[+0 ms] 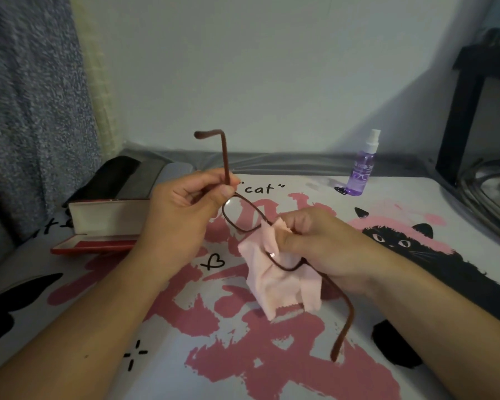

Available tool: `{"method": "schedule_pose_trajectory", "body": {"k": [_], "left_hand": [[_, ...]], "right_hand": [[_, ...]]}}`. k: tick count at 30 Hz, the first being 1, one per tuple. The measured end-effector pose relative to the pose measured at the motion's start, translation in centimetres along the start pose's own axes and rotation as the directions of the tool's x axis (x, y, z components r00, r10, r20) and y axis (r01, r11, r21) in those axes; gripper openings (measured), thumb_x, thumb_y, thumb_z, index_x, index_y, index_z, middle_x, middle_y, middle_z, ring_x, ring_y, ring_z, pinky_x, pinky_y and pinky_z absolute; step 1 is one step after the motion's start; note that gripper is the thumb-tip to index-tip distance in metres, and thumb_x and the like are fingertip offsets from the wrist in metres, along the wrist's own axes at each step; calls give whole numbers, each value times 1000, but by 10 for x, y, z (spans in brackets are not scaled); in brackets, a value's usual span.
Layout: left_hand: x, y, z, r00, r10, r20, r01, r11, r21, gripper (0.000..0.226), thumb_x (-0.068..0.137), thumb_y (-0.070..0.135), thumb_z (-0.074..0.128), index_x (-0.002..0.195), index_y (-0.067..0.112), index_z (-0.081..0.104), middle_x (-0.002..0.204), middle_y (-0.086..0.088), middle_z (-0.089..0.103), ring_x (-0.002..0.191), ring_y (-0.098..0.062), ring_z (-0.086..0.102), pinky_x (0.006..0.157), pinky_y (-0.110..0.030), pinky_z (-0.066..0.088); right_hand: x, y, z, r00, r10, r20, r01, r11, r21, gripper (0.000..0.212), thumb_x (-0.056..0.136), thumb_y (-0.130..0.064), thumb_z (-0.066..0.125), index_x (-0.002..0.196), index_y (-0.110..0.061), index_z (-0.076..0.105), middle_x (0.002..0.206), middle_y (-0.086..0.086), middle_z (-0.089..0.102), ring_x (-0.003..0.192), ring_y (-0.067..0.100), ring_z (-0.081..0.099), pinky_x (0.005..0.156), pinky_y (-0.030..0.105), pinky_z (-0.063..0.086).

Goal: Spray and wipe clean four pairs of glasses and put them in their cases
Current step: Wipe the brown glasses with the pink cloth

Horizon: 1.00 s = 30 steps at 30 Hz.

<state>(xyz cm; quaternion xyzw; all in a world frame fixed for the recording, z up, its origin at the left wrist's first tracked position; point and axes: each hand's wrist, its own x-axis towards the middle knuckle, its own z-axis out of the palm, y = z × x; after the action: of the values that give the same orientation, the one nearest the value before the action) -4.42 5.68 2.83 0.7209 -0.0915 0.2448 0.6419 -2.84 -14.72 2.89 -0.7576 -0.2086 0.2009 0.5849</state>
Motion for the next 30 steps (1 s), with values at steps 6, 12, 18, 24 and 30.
{"method": "schedule_pose_trajectory", "body": {"k": [6, 12, 18, 24, 30], "left_hand": [[2, -2, -4, 998, 67, -23, -66, 997, 30, 27, 88, 2, 70, 93, 28, 76, 92, 0, 75, 92, -11, 72, 87, -19, 54], [1, 0, -3, 998, 65, 12, -65, 997, 33, 25, 87, 1, 71, 95, 24, 77, 95, 0, 76, 92, -11, 72, 87, -19, 54], [1, 0, 1, 999, -41, 29, 41, 999, -4, 22, 87, 2, 71, 96, 21, 77, 96, 6, 79, 96, -10, 74, 87, -18, 55], [2, -3, -2, 999, -40, 25, 40, 999, 1, 22, 88, 4, 70, 95, 24, 76, 95, 9, 79, 95, -8, 74, 87, -17, 55], [-5, -8, 6, 973, 91, 213, -96, 995, 13, 30, 85, -1, 72, 90, 27, 80, 89, 1, 76, 86, -12, 70, 80, -22, 55]], "right_hand": [[-1, 1, -11, 976, 56, 212, -82, 990, 117, 24, 103, -4, 49, 85, -3, 65, 80, 6, 68, 75, 15, 65, 69, 28, 53], [0, 5, -21, 904, 154, 398, -195, 979, 64, 18, 88, 8, 63, 97, -3, 73, 98, 22, 70, 94, 37, 65, 88, 52, 46], [1, 5, -8, 979, 150, 138, -145, 988, -50, 10, 88, 2, 72, 82, -5, 74, 79, 13, 75, 71, 15, 68, 70, 30, 56], [4, 4, 1, 998, 55, -4, -55, 998, -32, 35, 101, -20, 58, 69, -20, 73, 63, -6, 66, 58, 4, 59, 61, 23, 47], [7, 5, -4, 997, 40, 61, -52, 975, 217, 33, 101, -21, 57, 109, 9, 67, 96, 18, 70, 87, 25, 64, 86, 36, 51]]}}
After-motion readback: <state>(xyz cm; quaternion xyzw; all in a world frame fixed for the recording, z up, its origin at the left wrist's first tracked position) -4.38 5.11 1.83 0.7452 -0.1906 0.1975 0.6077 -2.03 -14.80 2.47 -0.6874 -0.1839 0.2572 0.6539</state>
